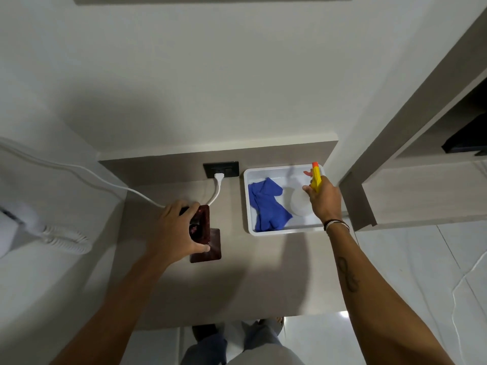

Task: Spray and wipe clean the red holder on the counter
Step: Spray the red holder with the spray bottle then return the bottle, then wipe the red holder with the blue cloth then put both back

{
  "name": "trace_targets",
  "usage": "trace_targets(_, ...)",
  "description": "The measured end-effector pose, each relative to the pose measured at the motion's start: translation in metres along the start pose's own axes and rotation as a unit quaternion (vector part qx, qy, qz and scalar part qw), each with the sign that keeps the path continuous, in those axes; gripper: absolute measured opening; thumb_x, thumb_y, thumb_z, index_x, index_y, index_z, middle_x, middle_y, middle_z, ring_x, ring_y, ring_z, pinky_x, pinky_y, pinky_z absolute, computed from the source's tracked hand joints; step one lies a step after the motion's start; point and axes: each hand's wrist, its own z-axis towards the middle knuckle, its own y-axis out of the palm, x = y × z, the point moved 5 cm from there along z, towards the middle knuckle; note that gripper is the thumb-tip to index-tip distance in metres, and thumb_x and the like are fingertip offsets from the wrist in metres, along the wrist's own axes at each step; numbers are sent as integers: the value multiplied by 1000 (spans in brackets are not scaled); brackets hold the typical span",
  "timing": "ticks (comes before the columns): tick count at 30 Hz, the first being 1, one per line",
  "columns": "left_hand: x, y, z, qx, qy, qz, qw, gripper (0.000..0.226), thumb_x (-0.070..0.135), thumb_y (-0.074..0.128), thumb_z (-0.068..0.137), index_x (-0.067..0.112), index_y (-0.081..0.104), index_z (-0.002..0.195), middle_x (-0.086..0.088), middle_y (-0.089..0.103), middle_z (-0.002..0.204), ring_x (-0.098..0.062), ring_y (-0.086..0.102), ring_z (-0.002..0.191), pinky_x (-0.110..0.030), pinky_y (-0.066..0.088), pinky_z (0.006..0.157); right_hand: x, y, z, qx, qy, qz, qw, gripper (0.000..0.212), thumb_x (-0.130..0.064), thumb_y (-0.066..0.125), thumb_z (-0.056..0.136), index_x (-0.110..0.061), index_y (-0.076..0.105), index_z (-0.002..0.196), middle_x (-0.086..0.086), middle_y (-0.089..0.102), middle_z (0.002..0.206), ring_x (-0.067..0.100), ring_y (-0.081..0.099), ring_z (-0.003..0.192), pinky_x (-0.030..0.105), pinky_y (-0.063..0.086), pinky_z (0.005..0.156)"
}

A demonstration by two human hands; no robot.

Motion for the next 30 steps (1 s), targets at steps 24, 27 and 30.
trace_targets(24,-9,27,-5,58,56,-40,996,109,56,93,56,9,55,147,-11,56,138,-33,53,130,-44,46,110,-35,156,-18,-224,-152,-346,898,80,-34,43,115,-6,-8,171,23,-16,178,43,-9,166,51,10,137)
trace_targets(27,-10,30,-4,79,62,-47,994,106,55,90,55,11,57,145,-9,56,136,-32,53,128,-42,45,109,-36,160,-22,-197,-149,-332,910,81,-19,49,114,-3,-8,170,24,-15,178,43,-8,166,49,13,136)
trace_targets(30,-15,35,-3,89,64,-66,992,107,56,91,54,16,54,146,-5,53,138,-29,51,130,-37,43,111,-39,154,-17,-182,-118,-251,943,77,-8,52,111,-2,2,170,21,-3,180,40,3,167,47,25,134)
